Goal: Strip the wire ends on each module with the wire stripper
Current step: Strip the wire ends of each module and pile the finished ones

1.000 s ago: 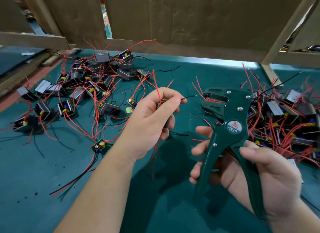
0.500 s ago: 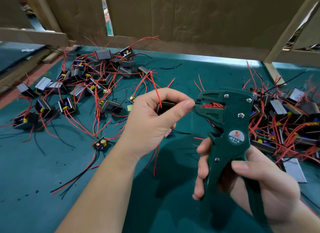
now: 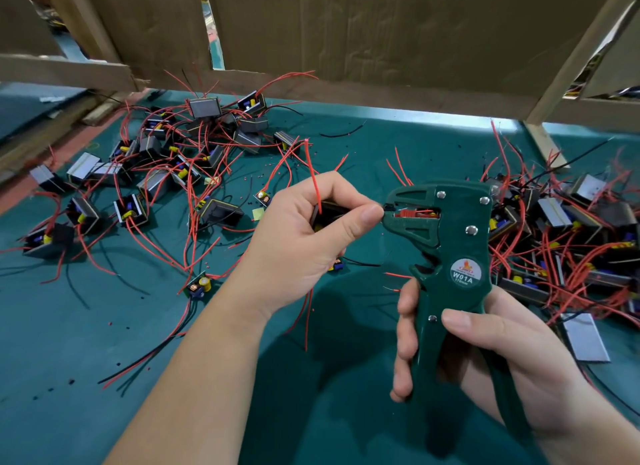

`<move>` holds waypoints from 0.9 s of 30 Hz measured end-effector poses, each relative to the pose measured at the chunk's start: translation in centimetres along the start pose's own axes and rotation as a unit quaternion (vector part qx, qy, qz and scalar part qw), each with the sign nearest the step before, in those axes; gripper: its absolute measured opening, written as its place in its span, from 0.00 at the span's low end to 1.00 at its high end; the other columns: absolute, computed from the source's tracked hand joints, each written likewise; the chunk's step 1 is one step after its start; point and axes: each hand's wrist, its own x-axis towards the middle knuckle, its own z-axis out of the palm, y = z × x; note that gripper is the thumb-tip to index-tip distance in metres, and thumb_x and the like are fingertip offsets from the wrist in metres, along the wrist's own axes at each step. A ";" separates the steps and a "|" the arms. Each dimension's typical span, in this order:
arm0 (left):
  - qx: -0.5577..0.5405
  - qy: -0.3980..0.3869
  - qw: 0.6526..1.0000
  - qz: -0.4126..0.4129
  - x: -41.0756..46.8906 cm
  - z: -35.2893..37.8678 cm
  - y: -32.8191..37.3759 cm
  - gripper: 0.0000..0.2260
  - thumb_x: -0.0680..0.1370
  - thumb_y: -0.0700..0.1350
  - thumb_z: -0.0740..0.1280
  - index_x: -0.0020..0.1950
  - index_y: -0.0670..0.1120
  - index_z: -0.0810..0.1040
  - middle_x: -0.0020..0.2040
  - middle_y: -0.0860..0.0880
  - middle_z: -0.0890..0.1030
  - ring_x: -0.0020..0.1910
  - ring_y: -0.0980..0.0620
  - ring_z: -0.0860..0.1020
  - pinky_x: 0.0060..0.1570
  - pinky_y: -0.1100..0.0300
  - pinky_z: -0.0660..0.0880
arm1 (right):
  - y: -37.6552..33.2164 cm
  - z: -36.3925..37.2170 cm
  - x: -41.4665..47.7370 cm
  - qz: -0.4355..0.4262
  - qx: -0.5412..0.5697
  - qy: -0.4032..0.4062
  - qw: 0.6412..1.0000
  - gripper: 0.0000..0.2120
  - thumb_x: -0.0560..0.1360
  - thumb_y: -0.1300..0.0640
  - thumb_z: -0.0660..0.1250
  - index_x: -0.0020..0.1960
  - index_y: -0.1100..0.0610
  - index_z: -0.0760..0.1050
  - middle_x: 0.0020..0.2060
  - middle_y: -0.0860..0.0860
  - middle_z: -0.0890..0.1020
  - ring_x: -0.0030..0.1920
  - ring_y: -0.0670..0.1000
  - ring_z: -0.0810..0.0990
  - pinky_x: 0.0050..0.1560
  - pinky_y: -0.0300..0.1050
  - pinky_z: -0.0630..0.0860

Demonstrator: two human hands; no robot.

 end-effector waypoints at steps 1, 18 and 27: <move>0.001 -0.001 1.000 -0.004 0.0 -0.1 0.0 0.08 0.72 0.43 0.69 0.34 0.54 0.79 0.27 0.54 0.71 0.25 0.56 0.66 0.23 0.68 0.63 | -0.1 0.0 0.0 0.004 -0.001 0.000 1.000 0.19 0.68 0.53 0.76 0.52 0.63 0.77 0.38 0.64 0.79 0.35 0.66 0.79 0.39 0.60 0.76; 0.106 0.023 0.986 -0.128 -0.1 -0.2 -0.8 0.10 0.83 0.46 0.54 0.45 0.46 0.70 0.44 0.48 0.83 0.30 0.53 0.77 0.24 0.63 0.70 | 0.3 1.2 1.2 0.001 0.026 0.150 0.988 0.28 0.54 0.40 0.80 0.40 0.60 0.77 0.31 0.61 0.74 0.25 0.58 0.74 0.28 0.53 0.75; 0.047 -0.013 0.991 -0.122 0.1 -0.5 -0.4 0.16 0.82 0.47 0.58 0.35 0.48 0.71 0.41 0.54 0.81 0.33 0.53 0.76 0.34 0.61 0.73 | -0.4 -0.2 0.8 -0.022 0.075 0.111 0.991 0.29 0.52 0.49 0.80 0.49 0.62 0.80 0.44 0.66 0.80 0.37 0.64 0.80 0.40 0.62 0.79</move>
